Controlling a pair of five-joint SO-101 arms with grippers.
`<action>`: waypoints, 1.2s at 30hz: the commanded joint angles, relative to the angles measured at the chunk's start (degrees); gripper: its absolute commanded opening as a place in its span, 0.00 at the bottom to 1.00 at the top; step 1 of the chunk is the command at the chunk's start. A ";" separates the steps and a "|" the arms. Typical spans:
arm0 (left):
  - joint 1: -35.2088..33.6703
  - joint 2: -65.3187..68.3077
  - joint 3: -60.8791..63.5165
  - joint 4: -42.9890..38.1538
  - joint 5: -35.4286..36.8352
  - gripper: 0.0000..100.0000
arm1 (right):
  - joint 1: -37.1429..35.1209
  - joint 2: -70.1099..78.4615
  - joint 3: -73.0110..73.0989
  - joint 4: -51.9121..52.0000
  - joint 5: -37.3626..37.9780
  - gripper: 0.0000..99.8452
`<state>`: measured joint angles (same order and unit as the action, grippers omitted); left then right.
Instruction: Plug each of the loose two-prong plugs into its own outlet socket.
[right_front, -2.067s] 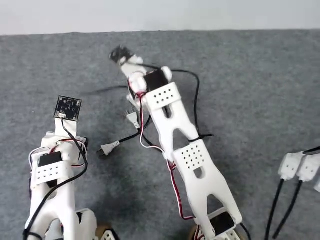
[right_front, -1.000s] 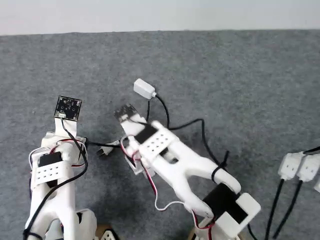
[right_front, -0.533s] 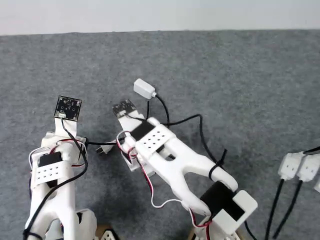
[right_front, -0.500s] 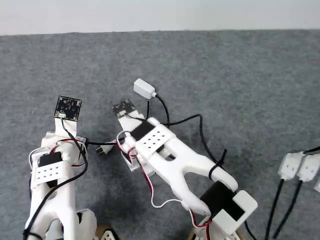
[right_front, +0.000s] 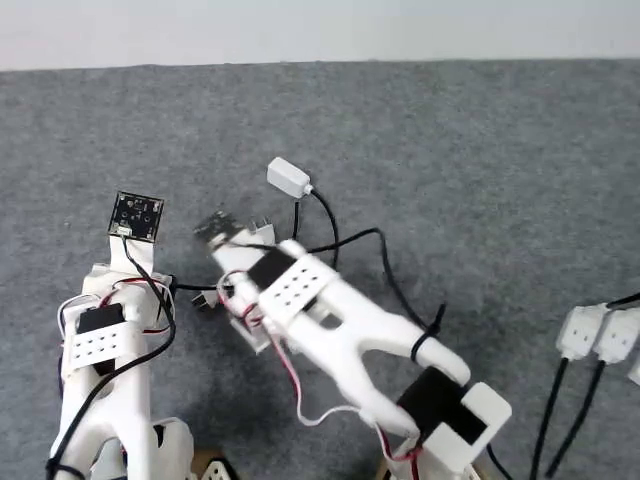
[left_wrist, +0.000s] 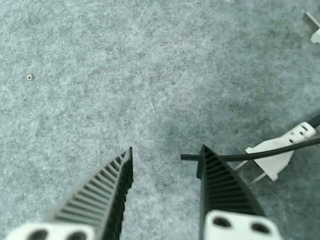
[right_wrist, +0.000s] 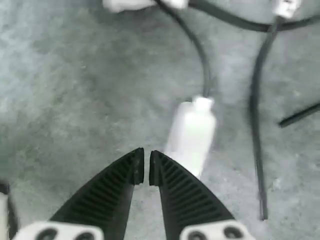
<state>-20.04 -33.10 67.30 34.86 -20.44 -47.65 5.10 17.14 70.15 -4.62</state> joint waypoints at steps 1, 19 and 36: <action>-0.26 -1.32 -1.27 -1.58 0.18 0.20 | 6.29 -0.75 1.76 -4.79 3.16 0.01; -0.26 -1.32 -1.19 -1.49 0.18 0.20 | 11.56 10.77 -4.66 -3.03 5.89 0.01; 2.20 -1.32 -1.27 -0.09 -3.25 0.20 | 16.40 -14.02 10.64 -7.69 6.95 0.01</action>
<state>-18.46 -33.10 67.30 34.95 -22.55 -33.14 -5.71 26.99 65.85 1.36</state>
